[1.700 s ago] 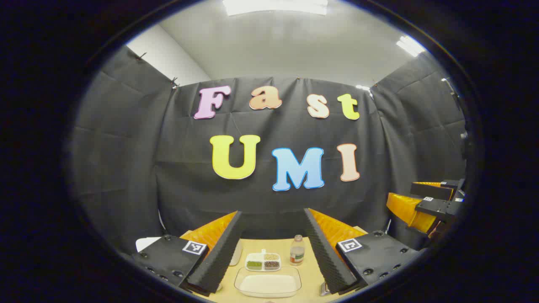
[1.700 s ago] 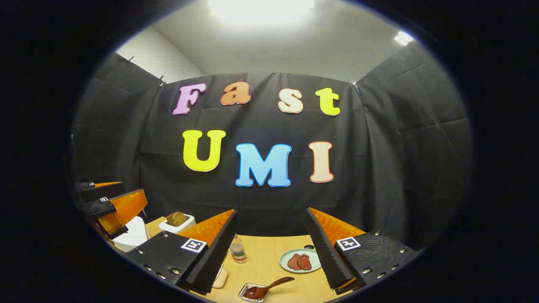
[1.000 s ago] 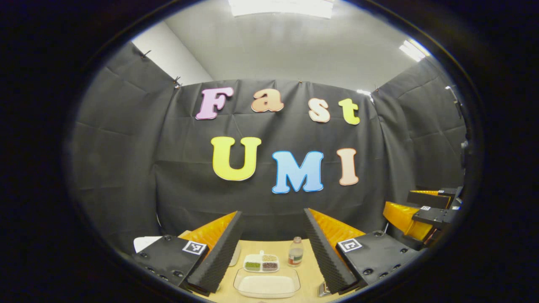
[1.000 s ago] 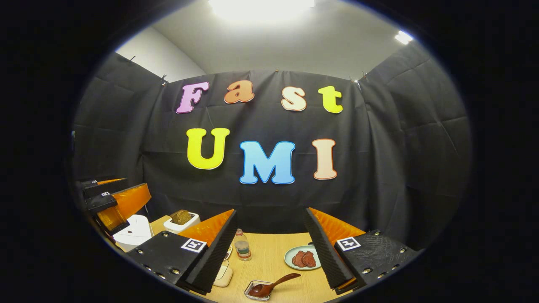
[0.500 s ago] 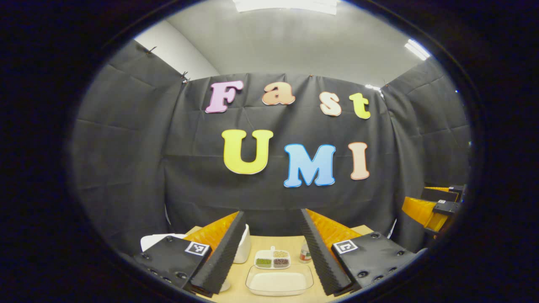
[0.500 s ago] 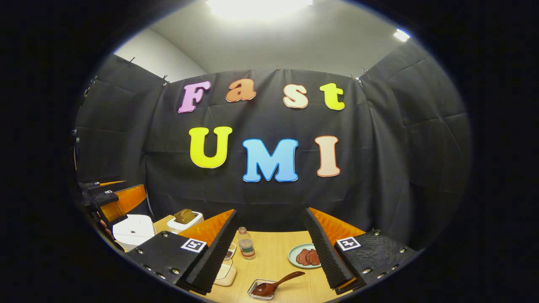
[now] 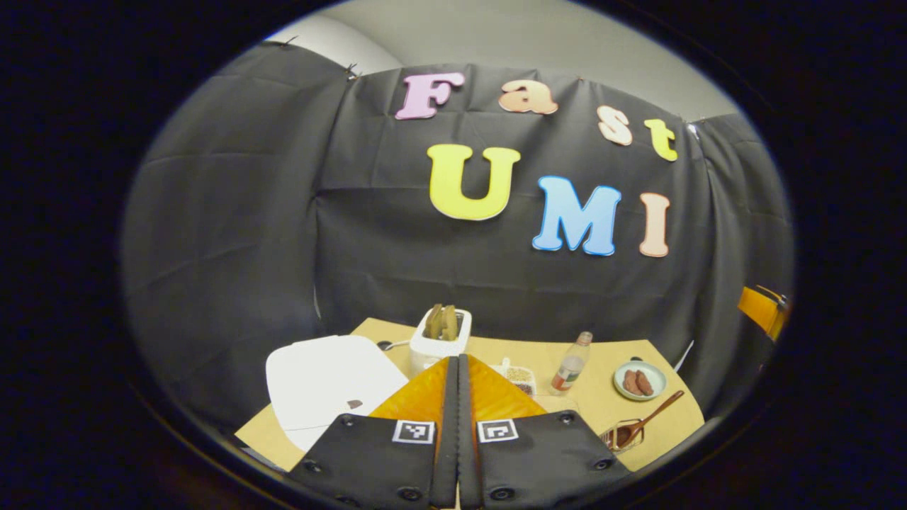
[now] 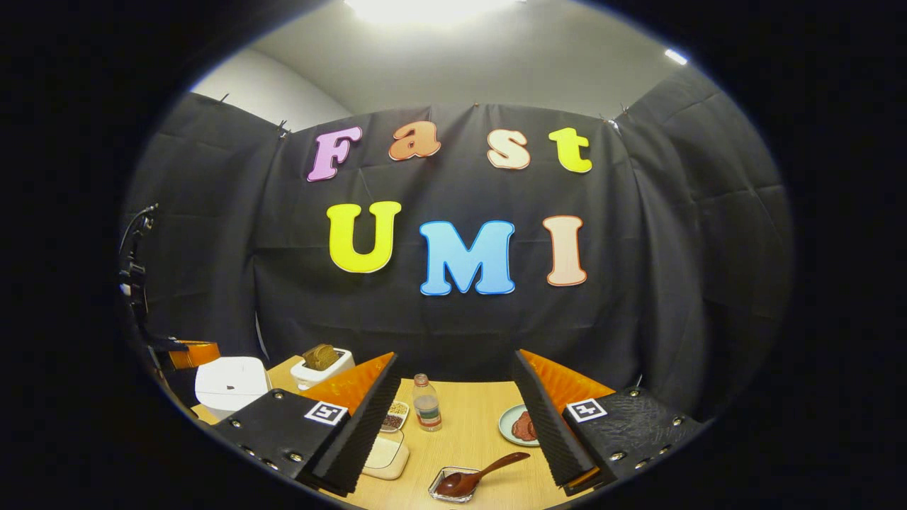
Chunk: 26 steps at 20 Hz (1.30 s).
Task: Close the left gripper, press the button to open the rice cooker; take a wooden spoon from the chopstick holder with the right hand, scoop a spoonful of rice and pour it into the rice cooker, then put the wooden spoon back into the chopstick holder.
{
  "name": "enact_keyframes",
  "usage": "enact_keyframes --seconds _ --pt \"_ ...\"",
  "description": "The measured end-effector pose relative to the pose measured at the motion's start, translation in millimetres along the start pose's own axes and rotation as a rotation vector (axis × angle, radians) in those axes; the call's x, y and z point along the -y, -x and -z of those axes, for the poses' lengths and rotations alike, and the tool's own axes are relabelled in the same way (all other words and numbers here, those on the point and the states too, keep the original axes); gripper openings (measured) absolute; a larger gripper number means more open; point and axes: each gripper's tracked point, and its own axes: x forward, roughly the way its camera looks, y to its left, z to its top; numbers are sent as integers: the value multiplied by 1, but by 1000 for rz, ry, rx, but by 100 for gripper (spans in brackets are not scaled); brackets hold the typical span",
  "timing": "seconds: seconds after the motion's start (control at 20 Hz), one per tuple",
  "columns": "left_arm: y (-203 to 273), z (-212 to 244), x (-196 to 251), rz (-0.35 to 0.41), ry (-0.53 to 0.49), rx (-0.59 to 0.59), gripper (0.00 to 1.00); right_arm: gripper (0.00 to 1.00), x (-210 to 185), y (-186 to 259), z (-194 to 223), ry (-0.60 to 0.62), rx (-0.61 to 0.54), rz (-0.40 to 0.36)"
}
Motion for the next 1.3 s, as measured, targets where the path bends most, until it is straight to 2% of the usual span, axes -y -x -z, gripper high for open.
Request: enact_keyframes --seconds 0.2,0.5,0.55,0.65,0.9,1.1,1.3 --pt "-16 33 -70 -105 93 -135 8 97 -9 -3 4 20 -11 -18" --pt "-49 74 -107 -112 195 -263 8 96 -15 -8 13 28 -39 -33" --pt "-58 83 -111 -117 199 -281 6 96 -15 -8 13 30 -41 -33" --pt "-73 101 -119 -128 200 -315 11 96 -15 -9 15 39 -44 -30" --pt "-87 137 -135 -198 165 -383 7 96 -7 -10 20 46 -61 -3" --pt "-89 120 -136 -201 131 -329 9 96 0 -12 19 48 -59 13" --pt "-76 67 -140 -248 43 -196 8 96 -2 -13 17 45 -53 5"
